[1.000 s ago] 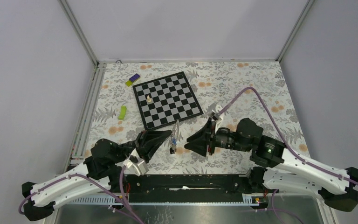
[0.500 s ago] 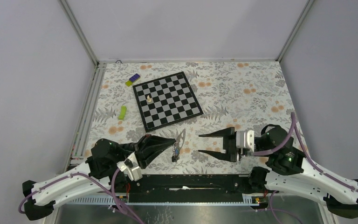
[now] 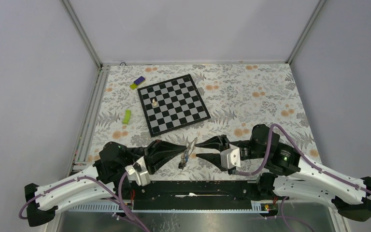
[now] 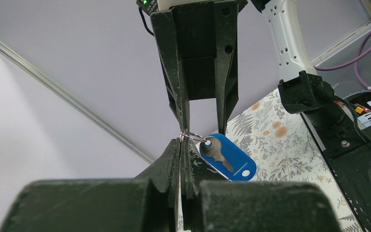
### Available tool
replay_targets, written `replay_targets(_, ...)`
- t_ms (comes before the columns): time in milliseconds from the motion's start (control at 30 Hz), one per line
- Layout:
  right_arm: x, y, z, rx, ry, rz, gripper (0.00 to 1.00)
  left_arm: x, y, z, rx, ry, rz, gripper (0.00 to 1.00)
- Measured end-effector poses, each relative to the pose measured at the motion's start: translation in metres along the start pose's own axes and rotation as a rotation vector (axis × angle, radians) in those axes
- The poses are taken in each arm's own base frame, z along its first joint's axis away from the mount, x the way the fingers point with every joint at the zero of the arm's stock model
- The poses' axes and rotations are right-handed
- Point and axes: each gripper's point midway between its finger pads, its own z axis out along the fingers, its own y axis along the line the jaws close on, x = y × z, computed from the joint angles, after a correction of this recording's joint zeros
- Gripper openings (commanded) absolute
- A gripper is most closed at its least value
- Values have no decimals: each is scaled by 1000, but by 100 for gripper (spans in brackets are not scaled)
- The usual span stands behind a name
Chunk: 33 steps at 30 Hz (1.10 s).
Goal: Remove the keys from the keyring
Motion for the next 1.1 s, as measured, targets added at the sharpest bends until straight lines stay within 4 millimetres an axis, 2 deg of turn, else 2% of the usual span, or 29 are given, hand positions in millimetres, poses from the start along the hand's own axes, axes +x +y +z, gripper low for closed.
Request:
replay_targets(300, -9, -13, 6, 34, -39, -80, 36, -2, 1, 2, -4, -11, -1, 0)
replay_targets(667, -7, -17, 12, 36, -42, -103, 31, 0, 2, 4, -6, -14, 2, 0)
replay_targets(900, -11, -20, 14, 43, -60, -111, 24, 0, 2, 4, -6, -13, 1, 0)
replay_targets(1100, -14, -19, 15, 34, -79, -107, 23, -1, 3, 4, -8, -15, 2, 0)
